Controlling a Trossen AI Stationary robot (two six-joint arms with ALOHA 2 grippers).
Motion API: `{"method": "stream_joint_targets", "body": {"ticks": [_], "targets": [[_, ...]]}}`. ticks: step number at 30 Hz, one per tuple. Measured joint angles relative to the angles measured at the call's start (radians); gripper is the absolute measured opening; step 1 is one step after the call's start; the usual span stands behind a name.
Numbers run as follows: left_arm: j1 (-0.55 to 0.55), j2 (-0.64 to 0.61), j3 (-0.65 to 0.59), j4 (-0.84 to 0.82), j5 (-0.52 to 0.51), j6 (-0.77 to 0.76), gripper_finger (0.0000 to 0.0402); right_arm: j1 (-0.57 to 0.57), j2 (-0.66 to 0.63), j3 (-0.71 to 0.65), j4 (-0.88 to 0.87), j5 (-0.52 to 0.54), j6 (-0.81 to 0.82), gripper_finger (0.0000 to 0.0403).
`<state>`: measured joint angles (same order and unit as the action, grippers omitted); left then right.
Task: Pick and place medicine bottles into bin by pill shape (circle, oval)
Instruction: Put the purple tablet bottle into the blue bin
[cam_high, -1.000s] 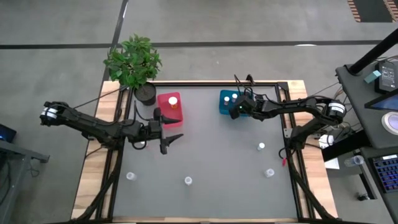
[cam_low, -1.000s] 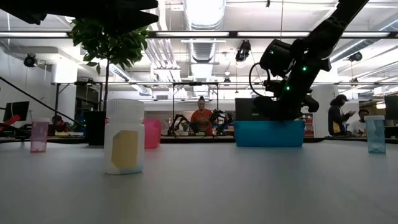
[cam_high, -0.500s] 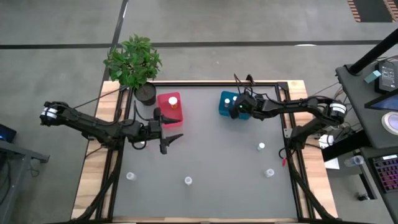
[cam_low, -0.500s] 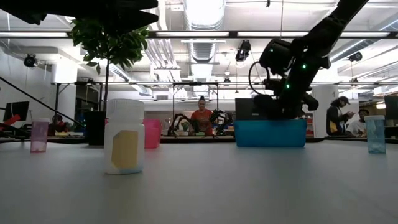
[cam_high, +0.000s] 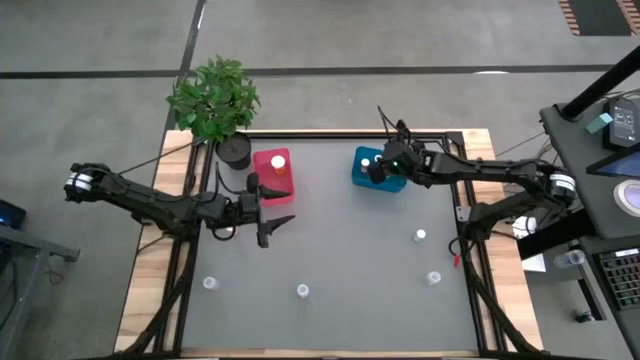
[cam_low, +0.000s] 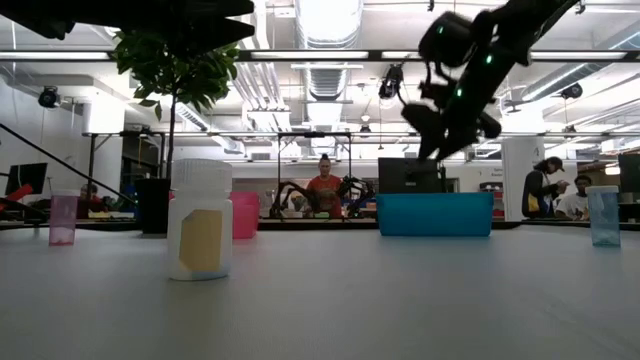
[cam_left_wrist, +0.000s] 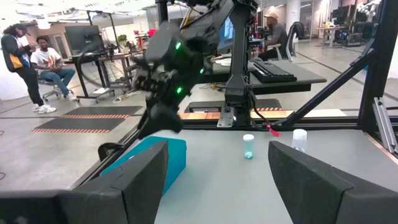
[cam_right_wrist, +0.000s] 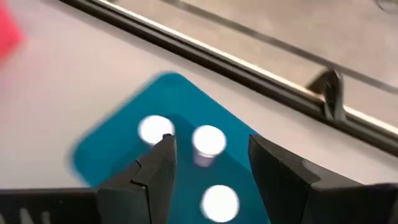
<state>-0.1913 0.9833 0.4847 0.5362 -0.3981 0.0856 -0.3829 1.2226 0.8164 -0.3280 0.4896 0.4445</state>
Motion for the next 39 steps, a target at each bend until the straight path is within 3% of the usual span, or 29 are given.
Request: {"method": "stream_joint_targets", "body": {"ticks": [6,13,20,25,32,34,39], "targets": [[0.000,0.000,0.000,-0.006,0.000,-0.012,0.0258,0.156,-0.110,-0.012,0.021,0.000,-0.102,0.0178],[-0.009,0.023,-0.001,-0.052,0.010,-0.219,0.0258,0.361,-0.220,-0.041,0.101,-0.002,-0.296,0.0169],[-0.029,0.078,0.023,-0.171,0.198,-0.563,0.0258,0.479,-0.249,-0.047,0.199,-0.002,-0.459,0.0168],[-0.057,0.083,0.093,-0.538,0.338,-0.903,0.0258,0.488,-0.243,-0.050,0.214,-0.002,-0.511,0.0168],[-0.079,0.100,0.226,-1.293,0.347,-1.275,0.0258,0.488,-0.230,-0.070,0.253,0.001,-0.577,0.0168],[-0.079,0.102,0.263,-1.402,0.347,-1.310,0.0258,0.488,-0.231,-0.071,0.263,0.001,-0.601,0.0168],[-0.077,0.119,0.330,-1.494,0.343,-1.351,0.0258,0.465,-0.252,-0.070,0.324,0.008,-0.704,0.0168]]}}
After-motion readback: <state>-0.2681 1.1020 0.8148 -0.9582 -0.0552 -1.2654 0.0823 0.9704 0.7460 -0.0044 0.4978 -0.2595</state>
